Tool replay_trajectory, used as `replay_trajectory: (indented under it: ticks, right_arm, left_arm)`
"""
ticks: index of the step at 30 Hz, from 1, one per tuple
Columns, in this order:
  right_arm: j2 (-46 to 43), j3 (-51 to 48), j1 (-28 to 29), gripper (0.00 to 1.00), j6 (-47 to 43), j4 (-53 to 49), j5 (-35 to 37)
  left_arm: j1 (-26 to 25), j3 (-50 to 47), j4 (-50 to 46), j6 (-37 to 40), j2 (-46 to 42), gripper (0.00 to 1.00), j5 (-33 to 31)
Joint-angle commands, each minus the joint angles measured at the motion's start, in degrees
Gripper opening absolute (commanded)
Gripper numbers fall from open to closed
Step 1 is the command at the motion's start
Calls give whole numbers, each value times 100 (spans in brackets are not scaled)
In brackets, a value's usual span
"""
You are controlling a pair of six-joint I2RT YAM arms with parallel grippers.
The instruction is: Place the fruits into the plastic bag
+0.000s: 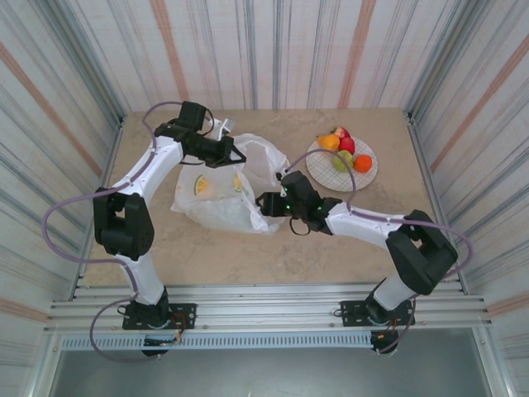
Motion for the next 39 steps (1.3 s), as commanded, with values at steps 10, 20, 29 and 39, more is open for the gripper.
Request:
replay_trajectory:
  ticks: [10, 20, 29, 39]
  right_arm:
    - [-1831, -551, -202, 76, -1473, -773, 571]
    - [-2729, -398, -1728, 84, -1668, -1360, 1447]
    - [-1743, 249, -3863, 88, -1354, -1630, 1355]
    - [739, 1909, -4834, 85, -1107, -2276, 524]
  left_arm:
    - [77, -30, -93, 22, -279, 0, -19]
    - [77, -31, -93, 13, -265, 0, -19]
    - [79, -46, -75, -11, -245, 0, 16]
    - [60, -53, -62, -9, -253, 0, 33]
